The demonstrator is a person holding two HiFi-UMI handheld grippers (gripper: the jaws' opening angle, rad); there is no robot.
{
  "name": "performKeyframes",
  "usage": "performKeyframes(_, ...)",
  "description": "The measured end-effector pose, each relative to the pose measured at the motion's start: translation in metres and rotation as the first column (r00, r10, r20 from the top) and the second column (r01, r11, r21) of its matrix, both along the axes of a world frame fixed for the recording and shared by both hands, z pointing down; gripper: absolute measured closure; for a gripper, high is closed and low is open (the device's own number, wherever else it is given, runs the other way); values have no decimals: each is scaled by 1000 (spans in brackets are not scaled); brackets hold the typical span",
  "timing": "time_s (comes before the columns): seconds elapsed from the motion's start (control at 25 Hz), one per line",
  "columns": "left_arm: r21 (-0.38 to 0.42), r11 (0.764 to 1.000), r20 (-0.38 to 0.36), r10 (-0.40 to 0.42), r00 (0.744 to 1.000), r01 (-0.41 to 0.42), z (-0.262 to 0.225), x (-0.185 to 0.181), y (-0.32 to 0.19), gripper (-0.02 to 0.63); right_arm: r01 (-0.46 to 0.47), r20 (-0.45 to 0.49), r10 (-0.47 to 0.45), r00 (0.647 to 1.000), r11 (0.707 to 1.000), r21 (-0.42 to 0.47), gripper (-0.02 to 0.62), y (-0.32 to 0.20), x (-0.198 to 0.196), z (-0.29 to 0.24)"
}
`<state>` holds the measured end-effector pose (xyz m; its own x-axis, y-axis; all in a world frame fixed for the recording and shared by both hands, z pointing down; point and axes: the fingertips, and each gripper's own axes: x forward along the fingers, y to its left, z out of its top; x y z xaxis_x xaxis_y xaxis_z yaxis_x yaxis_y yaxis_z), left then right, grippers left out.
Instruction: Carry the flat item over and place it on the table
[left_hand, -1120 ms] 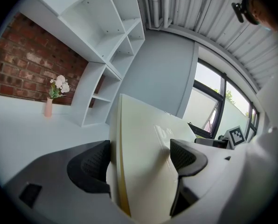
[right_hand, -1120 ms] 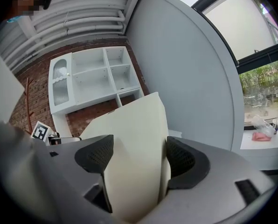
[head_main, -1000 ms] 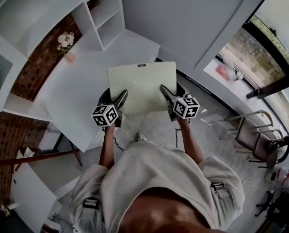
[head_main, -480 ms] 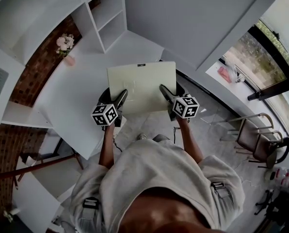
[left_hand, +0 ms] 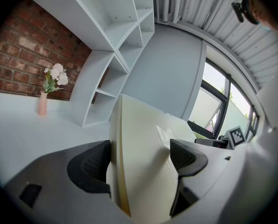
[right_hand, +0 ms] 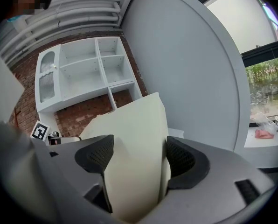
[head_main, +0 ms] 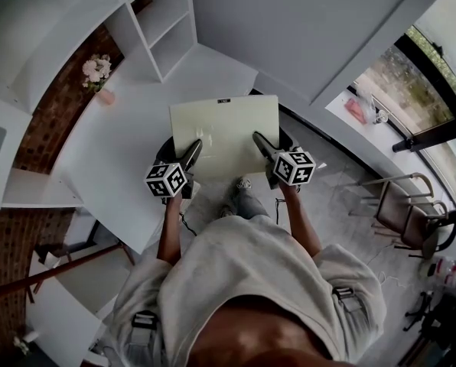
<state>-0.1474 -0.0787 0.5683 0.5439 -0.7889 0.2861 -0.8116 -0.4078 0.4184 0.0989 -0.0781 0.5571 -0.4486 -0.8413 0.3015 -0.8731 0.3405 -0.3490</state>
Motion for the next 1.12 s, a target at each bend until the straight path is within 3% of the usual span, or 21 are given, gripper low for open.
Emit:
performKeyframes(0.44,-26,1000,13,-14,1000,14,15,-1,-37,197,11,10,-11,1000,1000,-24,221,-40,-1,17)
performKeyframes(1.12,-23,997,48,-76,996,77,0,7,-165,198,70,42,-70,997,997,-19,224,-183,7,11)
